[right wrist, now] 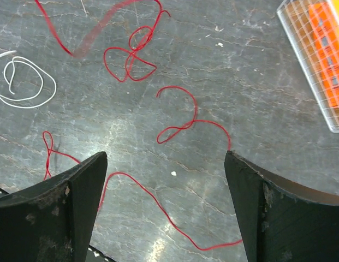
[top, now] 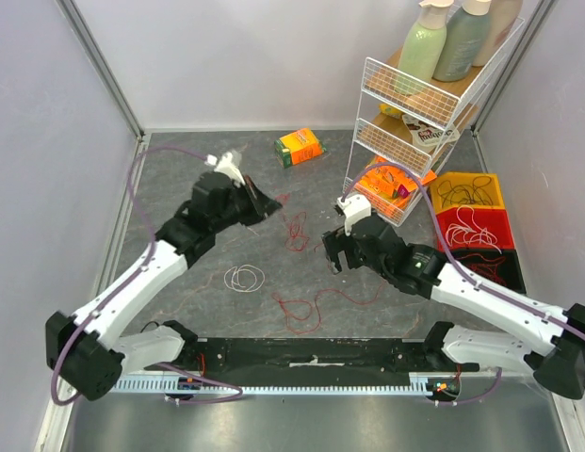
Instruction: Untangle the cables
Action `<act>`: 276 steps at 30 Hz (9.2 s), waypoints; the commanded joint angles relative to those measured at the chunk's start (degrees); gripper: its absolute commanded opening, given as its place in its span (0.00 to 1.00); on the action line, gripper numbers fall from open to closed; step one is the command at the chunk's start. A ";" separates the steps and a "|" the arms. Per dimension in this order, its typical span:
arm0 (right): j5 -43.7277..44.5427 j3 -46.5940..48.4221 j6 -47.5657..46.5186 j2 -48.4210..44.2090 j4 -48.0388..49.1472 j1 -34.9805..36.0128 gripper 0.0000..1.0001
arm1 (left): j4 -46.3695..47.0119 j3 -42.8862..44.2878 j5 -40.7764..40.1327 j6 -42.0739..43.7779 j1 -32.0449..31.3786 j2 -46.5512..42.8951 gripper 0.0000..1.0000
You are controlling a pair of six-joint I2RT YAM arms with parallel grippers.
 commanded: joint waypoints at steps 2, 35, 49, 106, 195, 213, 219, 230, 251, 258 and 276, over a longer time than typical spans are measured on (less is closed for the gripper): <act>-7.15 -0.17 7.31 5.89 6.86 -2.84 0.95 | 5.80 -8.26 6.04 -1.79 0.26 9.50 0.02; -18.59 20.48 10.81 47.03 18.99 -10.50 0.98 | -11.32 -22.07 -6.52 2.00 1.14 -26.39 0.84; -1.29 36.11 31.93 60.30 3.63 -1.45 0.92 | -18.02 -22.24 -11.00 0.85 0.97 -35.03 0.85; 34.66 6.86 19.72 -7.88 -26.60 -22.60 0.00 | -16.08 -21.81 -4.86 -0.11 1.14 -38.54 0.82; -37.64 10.19 7.33 0.72 -1.31 -3.73 0.00 | 21.80 -19.62 7.09 25.18 -21.01 -19.05 0.99; -35.99 28.39 19.98 4.94 6.68 -3.64 0.00 | 29.88 -21.98 7.23 22.83 -21.10 -8.31 0.71; -34.26 29.01 17.90 6.87 4.17 -3.64 0.01 | 29.54 -20.40 2.80 20.28 -21.01 -7.52 0.16; -9.51 16.47 5.40 1.70 -9.24 -4.17 0.94 | 3.01 -15.83 -14.33 -1.77 -20.74 -13.41 0.02; -11.46 -10.63 11.54 5.55 48.86 17.71 0.63 | -2.29 -14.69 -12.41 -14.26 -20.13 -18.51 0.02; -12.79 -10.72 12.51 8.19 52.75 17.89 0.53 | -1.58 -14.60 -11.53 -14.97 -19.87 -18.33 0.02; 1.62 -10.80 12.61 3.37 39.58 17.89 0.00 | -3.60 -14.51 -13.11 -13.92 -18.90 -20.09 0.29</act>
